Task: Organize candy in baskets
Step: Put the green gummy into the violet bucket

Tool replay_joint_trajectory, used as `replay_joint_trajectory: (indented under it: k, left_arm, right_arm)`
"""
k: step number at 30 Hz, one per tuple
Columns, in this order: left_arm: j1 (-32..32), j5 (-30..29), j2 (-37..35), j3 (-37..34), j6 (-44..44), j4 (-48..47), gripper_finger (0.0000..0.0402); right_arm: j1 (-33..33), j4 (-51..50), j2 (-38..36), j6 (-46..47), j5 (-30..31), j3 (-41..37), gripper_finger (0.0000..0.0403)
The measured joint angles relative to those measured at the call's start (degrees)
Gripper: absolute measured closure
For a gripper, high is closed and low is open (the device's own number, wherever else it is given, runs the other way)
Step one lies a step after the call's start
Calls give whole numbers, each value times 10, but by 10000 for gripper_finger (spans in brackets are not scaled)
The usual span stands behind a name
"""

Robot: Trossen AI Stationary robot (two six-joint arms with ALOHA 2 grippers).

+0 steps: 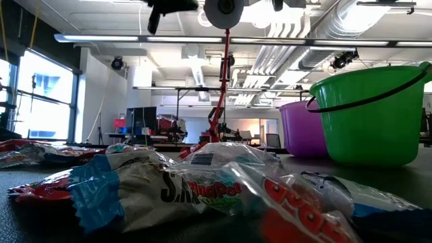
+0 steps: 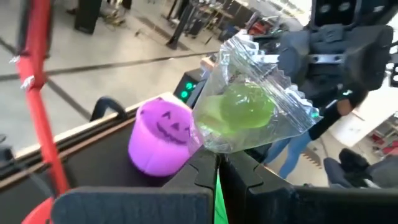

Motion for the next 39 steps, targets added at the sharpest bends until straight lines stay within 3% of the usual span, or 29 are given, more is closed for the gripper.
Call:
replay_joint_trajectory:
  k: [12,21,31,39]
  left_arm:
    - [-43,-24,78,117,76,-5,401]
    - [-63,12,138,182,81,-23,401]
    - [-64,29,152,203,79,-19,401]
    - [-64,24,153,203,70,-20,401]
  right_arm:
    - [2,13,0,-19,11,0,272]
    - [2,13,0,-48,26,0,272]
    - [20,3,0,-139,22,0,267]
    - [21,6,1,-139,20,0,217]
